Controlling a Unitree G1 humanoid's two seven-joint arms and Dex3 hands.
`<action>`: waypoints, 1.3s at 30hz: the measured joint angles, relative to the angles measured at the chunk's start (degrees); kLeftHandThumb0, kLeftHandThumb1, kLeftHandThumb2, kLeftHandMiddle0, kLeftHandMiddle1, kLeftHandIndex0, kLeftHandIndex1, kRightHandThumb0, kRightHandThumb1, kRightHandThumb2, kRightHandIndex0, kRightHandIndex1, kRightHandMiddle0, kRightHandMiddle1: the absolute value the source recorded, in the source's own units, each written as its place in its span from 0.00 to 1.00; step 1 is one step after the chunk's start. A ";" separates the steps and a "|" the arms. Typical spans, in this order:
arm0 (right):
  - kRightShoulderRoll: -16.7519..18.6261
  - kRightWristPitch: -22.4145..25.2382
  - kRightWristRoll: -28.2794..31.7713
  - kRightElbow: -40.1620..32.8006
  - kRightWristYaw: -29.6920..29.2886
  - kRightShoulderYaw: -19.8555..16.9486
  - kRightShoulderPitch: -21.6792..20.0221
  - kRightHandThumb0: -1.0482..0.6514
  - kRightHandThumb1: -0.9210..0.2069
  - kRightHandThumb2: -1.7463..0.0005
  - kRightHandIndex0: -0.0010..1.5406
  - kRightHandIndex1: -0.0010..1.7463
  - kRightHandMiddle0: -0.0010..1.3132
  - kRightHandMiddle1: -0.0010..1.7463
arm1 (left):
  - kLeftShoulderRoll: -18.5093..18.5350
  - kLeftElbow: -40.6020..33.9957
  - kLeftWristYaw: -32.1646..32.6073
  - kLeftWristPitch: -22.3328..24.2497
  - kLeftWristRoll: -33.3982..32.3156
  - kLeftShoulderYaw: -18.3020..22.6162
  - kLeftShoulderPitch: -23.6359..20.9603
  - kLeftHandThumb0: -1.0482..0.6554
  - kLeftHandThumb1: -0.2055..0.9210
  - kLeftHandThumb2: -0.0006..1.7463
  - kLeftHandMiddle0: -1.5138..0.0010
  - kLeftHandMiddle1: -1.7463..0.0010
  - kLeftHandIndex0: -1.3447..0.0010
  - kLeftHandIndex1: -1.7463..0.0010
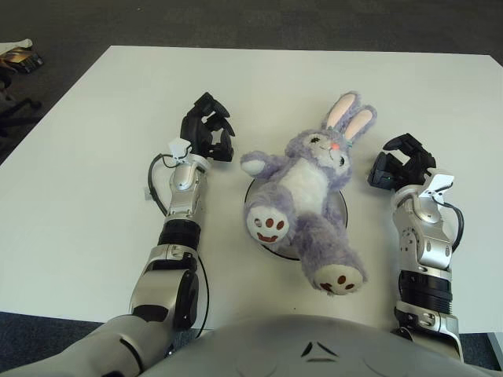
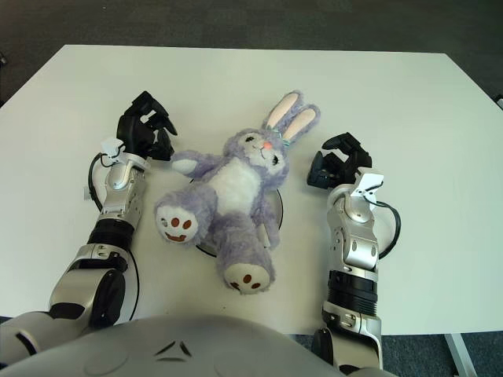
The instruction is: Put the doll into the plate.
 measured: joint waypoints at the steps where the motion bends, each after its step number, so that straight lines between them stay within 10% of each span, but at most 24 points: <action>1: -0.01 -0.85 0.03 0.60 0.31 -0.08 -0.09 0.61 0.91 0.00 0.59 1.00 0.60 0.92 | 0.00 0.00 0.00 0.00 0.05 -0.04 0.00 0.61 0.11 1.00 0.40 0.00 0.46 0.04; 16: -0.21 -10.32 1.56 7.43 3.52 -1.06 -1.33 0.61 0.91 0.00 0.58 1.00 0.60 0.92 | -0.97 -1.40 0.22 -0.17 0.19 -0.26 0.71 0.61 0.13 1.00 0.41 0.00 0.50 0.00; 39: -1.28 -6.05 3.35 7.39 4.28 -0.66 -2.16 0.61 0.89 0.00 0.58 1.00 0.57 0.96 | -1.75 -2.21 0.22 -0.34 0.26 -0.99 1.14 0.61 0.13 1.00 0.41 0.00 0.50 0.01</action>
